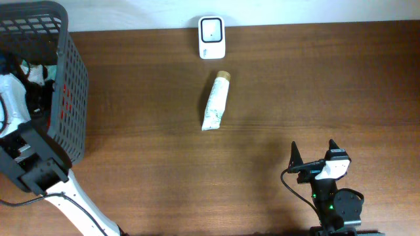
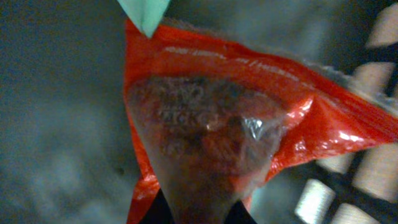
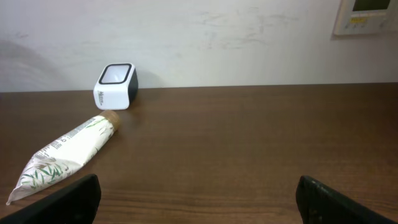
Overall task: Scan the item barcode
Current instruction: 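Return the left gripper to the basket and grasp the red snack bag, then carry the red snack bag out and place it beside the tube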
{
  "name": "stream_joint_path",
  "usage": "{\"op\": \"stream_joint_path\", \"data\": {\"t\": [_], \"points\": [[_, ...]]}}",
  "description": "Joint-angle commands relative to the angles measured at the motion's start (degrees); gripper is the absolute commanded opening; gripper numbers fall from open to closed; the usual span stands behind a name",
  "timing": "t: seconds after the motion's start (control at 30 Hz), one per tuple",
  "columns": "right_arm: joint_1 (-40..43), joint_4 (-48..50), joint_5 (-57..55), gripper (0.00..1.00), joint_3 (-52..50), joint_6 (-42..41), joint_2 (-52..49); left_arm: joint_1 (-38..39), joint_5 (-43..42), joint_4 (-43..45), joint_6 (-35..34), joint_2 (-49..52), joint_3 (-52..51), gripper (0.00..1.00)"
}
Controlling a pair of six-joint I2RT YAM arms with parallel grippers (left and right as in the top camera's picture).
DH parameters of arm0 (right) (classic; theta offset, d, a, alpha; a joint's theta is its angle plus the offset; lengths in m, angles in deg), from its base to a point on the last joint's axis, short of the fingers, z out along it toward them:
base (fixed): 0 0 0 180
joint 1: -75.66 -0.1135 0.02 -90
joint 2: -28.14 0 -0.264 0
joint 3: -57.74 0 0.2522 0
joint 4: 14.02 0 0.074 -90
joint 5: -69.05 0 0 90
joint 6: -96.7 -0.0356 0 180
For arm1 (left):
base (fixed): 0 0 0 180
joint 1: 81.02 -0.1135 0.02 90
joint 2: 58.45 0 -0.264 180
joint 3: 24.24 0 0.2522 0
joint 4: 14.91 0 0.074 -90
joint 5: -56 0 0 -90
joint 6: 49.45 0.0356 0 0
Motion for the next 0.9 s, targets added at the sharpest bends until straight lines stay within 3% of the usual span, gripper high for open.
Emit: {"op": "stream_joint_path", "data": {"t": [0.0, 0.1, 0.27, 0.4, 0.5, 0.57, 0.63, 0.7, 0.77, 0.87], "points": [[0.3, -0.1, -0.5, 0.98, -0.5, -0.2, 0.4, -0.5, -11.3, -2.1, -3.5, -4.5, 10.0, 0.0], [0.3, -0.1, -0.5, 0.99, -0.5, -0.2, 0.4, -0.5, -11.2, -3.4, -11.2, -10.3, 14.1, 0.0], [0.3, -0.1, -0.5, 0.99, -0.5, -0.2, 0.4, -0.8, -11.2, -2.6, -15.3, -21.3, 14.2, 0.0], [0.3, -0.1, -0.5, 0.99, -0.5, -0.2, 0.4, -0.8, -13.9, -4.3, -29.3, -29.0, 14.2, 0.0], [0.3, -0.1, -0.5, 0.98, -0.5, -0.2, 0.4, 2.4, -33.0, -4.4, -29.4, -32.1, 14.2, 0.0], [0.3, -0.1, -0.5, 0.98, -0.5, -0.2, 0.4, 6.8, -34.6, -5.7, -29.1, -32.2, 14.2, 0.0], [0.3, -0.1, -0.5, 0.98, -0.5, -0.2, 0.4, 14.7, -34.2, -6.6, -22.5, -32.0, 13.9, 0.0], [0.3, -0.1, -0.5, 0.99, -0.5, -0.2, 0.4, 23.4, -23.8, -8.6, -21.4, -31.2, 13.8, 0.0], [0.3, -0.1, -0.5, 0.99, -0.5, -0.2, 0.4, 33.1, -6.6, -11.5, -22.1, -29.2, 13.7, 0.0], [0.3, -0.1, -0.5, 0.99, -0.5, -0.2, 0.4, 45.0, 14.7, -15.2, -33.3, -22.3, 13.7, 0.0]]}}
